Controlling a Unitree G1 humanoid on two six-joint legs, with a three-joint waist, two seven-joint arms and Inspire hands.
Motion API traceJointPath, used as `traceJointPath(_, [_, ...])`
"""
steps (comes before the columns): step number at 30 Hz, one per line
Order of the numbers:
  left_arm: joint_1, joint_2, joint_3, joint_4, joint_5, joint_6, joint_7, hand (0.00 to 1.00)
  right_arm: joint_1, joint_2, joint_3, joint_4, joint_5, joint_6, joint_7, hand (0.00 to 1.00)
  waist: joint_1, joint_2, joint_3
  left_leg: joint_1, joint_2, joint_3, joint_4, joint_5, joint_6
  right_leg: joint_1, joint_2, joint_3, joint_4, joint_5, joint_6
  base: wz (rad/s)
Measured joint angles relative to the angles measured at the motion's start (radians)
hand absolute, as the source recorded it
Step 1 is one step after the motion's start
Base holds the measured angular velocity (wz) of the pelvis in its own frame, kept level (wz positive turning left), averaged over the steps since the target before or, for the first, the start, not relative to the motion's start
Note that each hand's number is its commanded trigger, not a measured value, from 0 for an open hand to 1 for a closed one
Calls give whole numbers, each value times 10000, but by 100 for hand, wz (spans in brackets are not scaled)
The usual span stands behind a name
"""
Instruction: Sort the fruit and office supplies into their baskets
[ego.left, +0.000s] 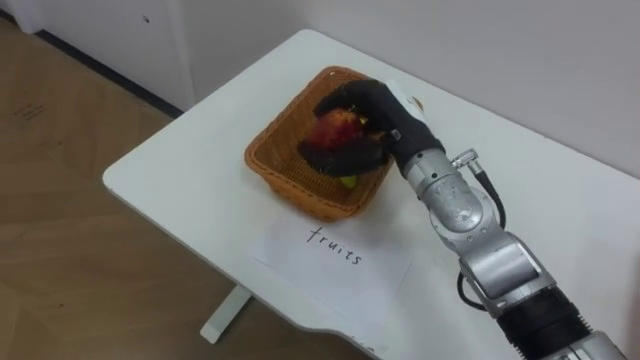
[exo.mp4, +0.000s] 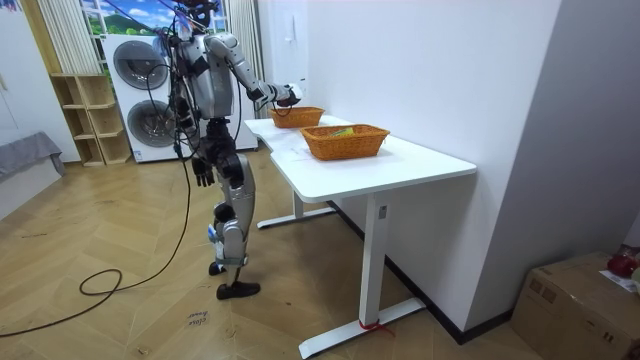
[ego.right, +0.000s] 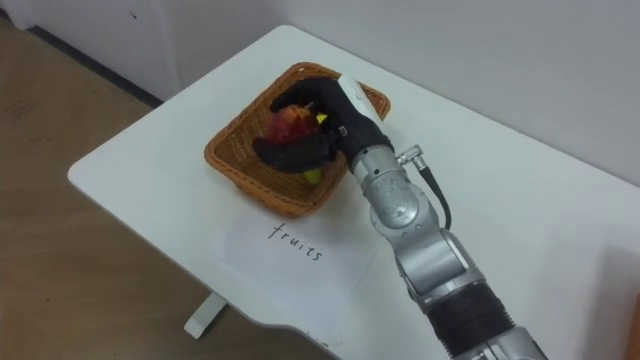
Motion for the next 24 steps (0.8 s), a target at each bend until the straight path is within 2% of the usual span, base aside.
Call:
traceJointPath(9, [5, 3, -1, -1, 0, -9, 75, 0, -9, 196, 30, 0, -26, 0, 77, 0, -1, 5, 0, -1, 3, 1, -20, 0, 0, -10, 5, 11, -3, 0, 0, 0])
traceJointPath(24, [-3, 3, 0, -1, 0, -14, 100, 0, -11, 200, 52, 0, 67, -1, 82, 0, -4, 9, 1, 0, 2, -1, -21, 0, 0, -10, 3, 3, -4, 0, 0, 0])
